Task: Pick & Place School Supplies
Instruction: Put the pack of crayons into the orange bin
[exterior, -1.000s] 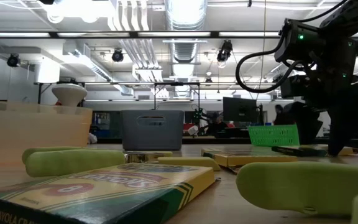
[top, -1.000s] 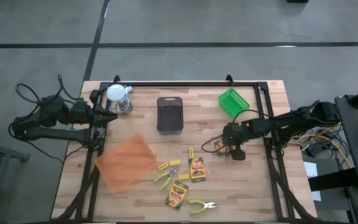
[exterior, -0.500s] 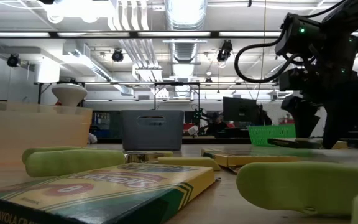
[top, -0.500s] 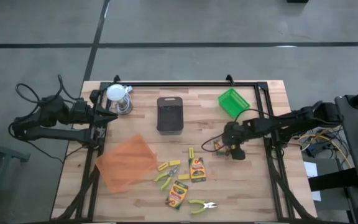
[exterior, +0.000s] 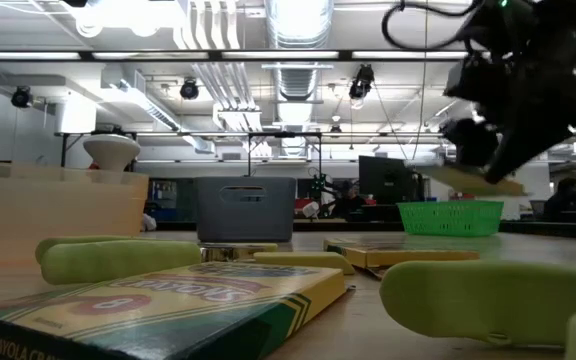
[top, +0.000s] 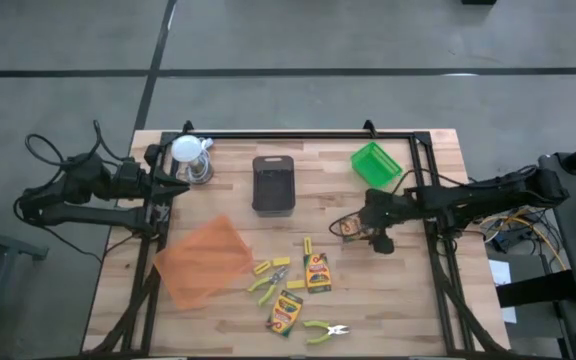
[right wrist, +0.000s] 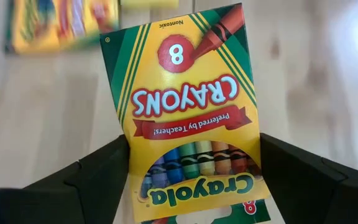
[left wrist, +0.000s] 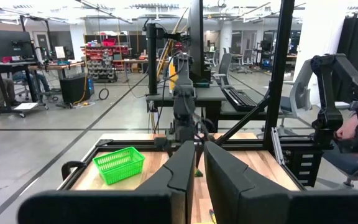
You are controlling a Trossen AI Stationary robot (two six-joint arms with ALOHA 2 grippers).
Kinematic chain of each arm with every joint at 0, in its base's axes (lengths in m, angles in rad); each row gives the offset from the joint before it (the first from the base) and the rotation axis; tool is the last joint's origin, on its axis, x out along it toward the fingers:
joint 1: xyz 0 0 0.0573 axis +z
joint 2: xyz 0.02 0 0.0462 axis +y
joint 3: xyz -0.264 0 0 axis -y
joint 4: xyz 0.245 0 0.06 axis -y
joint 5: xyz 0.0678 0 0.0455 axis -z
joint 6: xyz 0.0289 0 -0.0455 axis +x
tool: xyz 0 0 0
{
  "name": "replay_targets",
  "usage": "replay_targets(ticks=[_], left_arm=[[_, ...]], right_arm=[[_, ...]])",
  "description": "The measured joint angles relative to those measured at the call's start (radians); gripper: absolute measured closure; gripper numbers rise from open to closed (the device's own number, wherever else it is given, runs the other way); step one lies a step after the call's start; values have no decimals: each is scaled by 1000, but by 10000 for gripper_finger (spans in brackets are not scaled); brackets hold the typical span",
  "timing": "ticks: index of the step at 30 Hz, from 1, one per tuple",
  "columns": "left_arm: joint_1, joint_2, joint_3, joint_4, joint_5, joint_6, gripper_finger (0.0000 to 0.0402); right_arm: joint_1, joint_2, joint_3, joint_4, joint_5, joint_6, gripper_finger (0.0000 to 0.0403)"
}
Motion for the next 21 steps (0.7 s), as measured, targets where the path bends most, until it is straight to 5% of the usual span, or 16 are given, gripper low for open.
replay_targets(ticks=[21], left_arm=[[0,0,0,0,0,0,358]], right_arm=[[0,-88,2,486,3,75,78]])
